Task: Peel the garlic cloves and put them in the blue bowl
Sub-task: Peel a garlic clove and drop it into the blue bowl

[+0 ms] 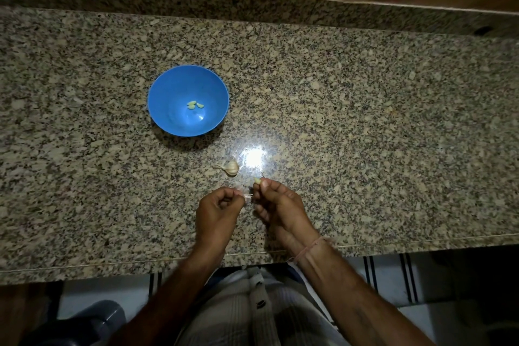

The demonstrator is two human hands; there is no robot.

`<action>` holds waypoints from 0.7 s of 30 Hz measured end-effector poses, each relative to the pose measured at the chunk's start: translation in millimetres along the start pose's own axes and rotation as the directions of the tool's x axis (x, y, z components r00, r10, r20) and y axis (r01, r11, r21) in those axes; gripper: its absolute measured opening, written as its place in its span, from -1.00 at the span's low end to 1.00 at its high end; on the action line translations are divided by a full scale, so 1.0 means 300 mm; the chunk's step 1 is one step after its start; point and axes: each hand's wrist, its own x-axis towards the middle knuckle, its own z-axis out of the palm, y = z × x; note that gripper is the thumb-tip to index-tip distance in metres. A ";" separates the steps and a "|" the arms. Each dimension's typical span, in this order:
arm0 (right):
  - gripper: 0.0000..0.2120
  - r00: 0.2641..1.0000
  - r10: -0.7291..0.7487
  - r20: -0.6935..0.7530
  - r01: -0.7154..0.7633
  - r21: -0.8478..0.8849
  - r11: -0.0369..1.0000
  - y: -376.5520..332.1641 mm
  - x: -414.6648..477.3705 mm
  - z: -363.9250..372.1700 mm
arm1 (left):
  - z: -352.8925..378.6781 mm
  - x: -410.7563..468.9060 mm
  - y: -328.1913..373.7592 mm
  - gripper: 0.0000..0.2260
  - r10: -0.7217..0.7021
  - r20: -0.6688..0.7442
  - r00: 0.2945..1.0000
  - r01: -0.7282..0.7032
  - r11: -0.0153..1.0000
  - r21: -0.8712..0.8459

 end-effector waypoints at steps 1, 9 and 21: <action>-0.94 1.000 -0.006 0.003 0.006 -0.001 1.000 -0.003 0.003 -0.004 | -0.004 0.001 -0.002 -0.90 0.015 -0.017 1.000 -0.015 0.999 0.039; -0.89 1.000 0.005 0.019 -0.002 -0.133 0.991 0.001 -0.005 -0.021 | -0.010 0.022 0.018 -0.88 0.192 -0.036 0.981 -0.169 0.925 0.339; -0.86 0.981 -0.161 0.104 0.181 -0.227 0.957 0.019 -0.022 -0.011 | -0.004 0.002 0.057 -0.87 0.174 0.027 0.984 -0.175 0.980 0.098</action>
